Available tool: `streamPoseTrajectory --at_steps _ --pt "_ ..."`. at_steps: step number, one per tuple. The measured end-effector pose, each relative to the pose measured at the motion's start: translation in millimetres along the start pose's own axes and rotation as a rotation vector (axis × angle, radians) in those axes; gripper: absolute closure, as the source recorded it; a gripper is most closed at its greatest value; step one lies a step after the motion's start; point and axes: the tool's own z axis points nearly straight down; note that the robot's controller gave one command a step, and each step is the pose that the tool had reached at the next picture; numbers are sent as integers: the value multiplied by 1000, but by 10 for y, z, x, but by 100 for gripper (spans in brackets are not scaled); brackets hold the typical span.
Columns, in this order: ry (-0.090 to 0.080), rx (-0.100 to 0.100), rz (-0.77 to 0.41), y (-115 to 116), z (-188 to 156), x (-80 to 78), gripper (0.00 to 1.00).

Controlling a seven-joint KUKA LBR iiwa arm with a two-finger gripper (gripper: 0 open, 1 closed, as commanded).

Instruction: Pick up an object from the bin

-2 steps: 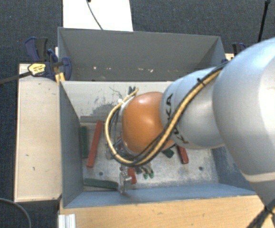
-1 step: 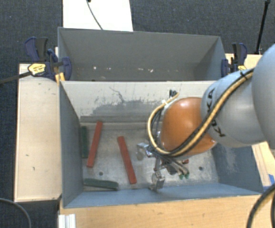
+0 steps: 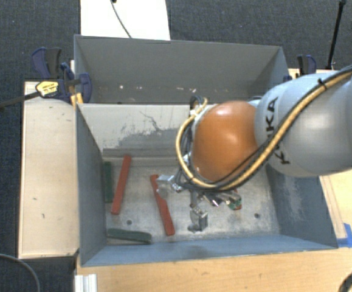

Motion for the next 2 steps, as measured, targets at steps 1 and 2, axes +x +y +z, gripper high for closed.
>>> streamPoseTrajectory --at_steps 1,2 --pt "5 -3 39 44 563 -822 0" --pt "9 0 -148 -690 541 -231 0"
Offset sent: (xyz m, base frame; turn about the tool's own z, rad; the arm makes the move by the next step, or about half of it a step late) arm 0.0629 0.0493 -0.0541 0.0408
